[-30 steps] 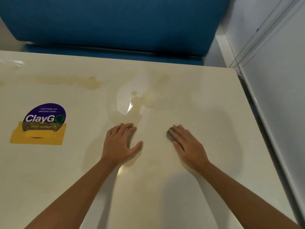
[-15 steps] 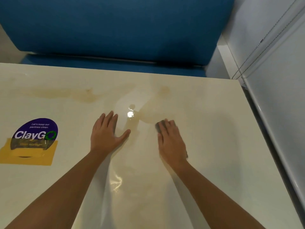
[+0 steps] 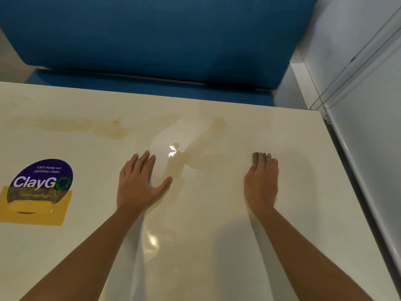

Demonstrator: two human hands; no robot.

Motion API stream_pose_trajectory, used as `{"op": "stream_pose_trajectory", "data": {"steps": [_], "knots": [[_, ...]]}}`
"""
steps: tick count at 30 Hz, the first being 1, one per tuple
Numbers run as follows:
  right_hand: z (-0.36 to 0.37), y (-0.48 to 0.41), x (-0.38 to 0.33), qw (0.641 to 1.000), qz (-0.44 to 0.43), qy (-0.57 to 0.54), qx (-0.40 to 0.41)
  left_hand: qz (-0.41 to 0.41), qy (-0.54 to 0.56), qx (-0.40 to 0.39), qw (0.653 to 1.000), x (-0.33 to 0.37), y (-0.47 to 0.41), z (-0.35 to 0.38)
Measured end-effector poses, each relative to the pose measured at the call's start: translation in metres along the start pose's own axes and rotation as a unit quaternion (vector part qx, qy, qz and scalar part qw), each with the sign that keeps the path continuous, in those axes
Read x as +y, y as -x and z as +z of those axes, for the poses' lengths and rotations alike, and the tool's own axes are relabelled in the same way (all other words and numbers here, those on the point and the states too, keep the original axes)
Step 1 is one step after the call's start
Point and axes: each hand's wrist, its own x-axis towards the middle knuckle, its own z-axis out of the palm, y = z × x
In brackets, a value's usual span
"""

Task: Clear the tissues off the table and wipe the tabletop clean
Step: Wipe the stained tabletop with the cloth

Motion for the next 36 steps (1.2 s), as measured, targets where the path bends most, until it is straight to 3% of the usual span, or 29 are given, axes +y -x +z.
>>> {"op": "stream_pose_trajectory", "data": {"steps": [5, 8, 10, 12, 16, 21, 23, 26, 28, 32, 36], "knots": [[0.012, 0.029, -0.045, 0.982, -0.165, -0.011, -0.095, 0.0, 0.011, 0.003, 1.0, 0.0, 0.001, -0.002], [0.004, 0.038, -0.028, 0.941, -0.311, 0.011, -0.135, 0.001, 0.011, 0.005, 1.0, 0.0, 0.001, -0.003], [-0.003, 0.026, -0.004, 0.918, -0.354, 0.015, -0.176, 0.0, 0.013, 0.006, 1.0, -0.001, 0.001, -0.002], [-0.009, 0.011, 0.019, 0.925, -0.345, 0.016, -0.157, 0.0, 0.017, 0.007, 1.0, -0.001, 0.001, -0.003], [-0.016, -0.021, 0.034, 0.973, -0.215, 0.025, -0.083, 0.002, 0.011, 0.011, 1.0, 0.0, 0.001, -0.002], [0.006, -0.039, -0.008, 0.993, -0.078, 0.084, -0.02, 0.001, 0.013, 0.014, 1.0, 0.0, 0.0, -0.001], [0.012, -0.032, -0.033, 0.993, -0.067, 0.088, -0.046, 0.001, 0.015, 0.012, 1.0, 0.0, -0.001, -0.001], [0.023, -0.013, -0.054, 0.983, -0.151, 0.078, -0.07, -0.002, 0.01, 0.008, 1.0, -0.001, 0.0, -0.002], [0.022, -0.006, -0.051, 0.962, -0.262, 0.047, -0.061, -0.004, 0.011, 0.003, 1.0, -0.001, -0.001, -0.003], [0.001, -0.015, -0.015, 0.928, -0.322, 0.02, -0.188, -0.006, 0.007, -0.006, 1.0, -0.002, 0.0, -0.002], [-0.009, -0.044, 0.024, 0.944, -0.3, 0.01, -0.134, 0.007, -0.007, 0.006, 1.0, 0.0, -0.004, -0.004]]}}
